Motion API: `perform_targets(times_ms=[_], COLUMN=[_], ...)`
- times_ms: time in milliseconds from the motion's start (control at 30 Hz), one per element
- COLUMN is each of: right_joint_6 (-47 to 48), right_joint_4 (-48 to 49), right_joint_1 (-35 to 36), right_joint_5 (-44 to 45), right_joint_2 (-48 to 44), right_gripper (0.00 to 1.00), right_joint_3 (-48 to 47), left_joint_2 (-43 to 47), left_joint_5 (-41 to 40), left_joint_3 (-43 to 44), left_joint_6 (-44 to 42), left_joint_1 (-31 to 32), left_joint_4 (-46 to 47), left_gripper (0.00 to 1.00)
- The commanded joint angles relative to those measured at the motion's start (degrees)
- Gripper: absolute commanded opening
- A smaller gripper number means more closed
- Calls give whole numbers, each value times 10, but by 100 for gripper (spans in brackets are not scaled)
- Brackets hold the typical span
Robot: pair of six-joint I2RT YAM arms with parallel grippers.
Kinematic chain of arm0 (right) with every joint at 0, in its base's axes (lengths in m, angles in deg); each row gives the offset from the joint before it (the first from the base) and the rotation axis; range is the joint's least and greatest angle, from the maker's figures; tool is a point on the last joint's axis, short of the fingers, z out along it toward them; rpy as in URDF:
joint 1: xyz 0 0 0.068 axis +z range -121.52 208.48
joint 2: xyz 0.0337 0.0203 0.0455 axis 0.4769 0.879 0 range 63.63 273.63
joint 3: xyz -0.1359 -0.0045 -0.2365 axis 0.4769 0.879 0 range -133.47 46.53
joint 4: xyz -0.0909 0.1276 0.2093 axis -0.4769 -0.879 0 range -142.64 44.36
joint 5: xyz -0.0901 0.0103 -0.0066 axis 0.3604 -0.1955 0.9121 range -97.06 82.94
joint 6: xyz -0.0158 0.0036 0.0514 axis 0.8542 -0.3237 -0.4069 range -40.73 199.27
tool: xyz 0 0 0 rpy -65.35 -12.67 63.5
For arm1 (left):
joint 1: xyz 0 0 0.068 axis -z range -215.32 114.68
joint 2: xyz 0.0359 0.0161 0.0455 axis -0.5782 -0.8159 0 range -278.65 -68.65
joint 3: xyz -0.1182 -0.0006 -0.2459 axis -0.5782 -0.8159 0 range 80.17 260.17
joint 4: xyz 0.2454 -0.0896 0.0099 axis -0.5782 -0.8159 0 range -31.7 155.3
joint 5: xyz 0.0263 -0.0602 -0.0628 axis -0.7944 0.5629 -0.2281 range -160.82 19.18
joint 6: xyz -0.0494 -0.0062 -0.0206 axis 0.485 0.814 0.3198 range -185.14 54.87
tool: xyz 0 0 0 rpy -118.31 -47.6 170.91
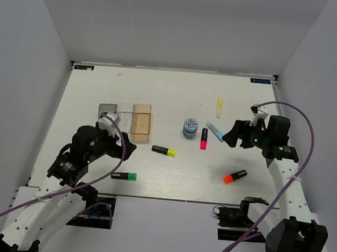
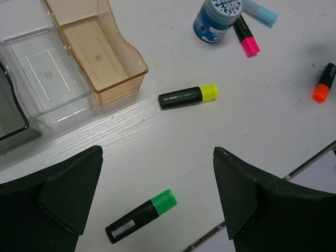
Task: Sort the stationery into containers
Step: Pick up the stationery from the center of the board.
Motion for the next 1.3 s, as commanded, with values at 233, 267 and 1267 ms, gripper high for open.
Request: perform_targets(times_ms=[233, 267, 1267], right_joint_6=[159, 177, 55], right_joint_4=[-85, -104, -132], right_joint_1=[5, 4, 2], right_joint_5=[-34, -4, 95], right_joint_2=[6, 9, 58], right_gripper=[90, 90, 91], right_joint_3=[-49, -52, -93], left_joint_2=[-116, -124, -918], left_joint_5=[77, 76, -307], left_joint_3=[110, 116, 745], left_joint_6=[-2, -3, 119], left_joint_1=[2, 8, 281], left_joint_4=[-10, -11, -78], left_gripper=[71, 62, 96])
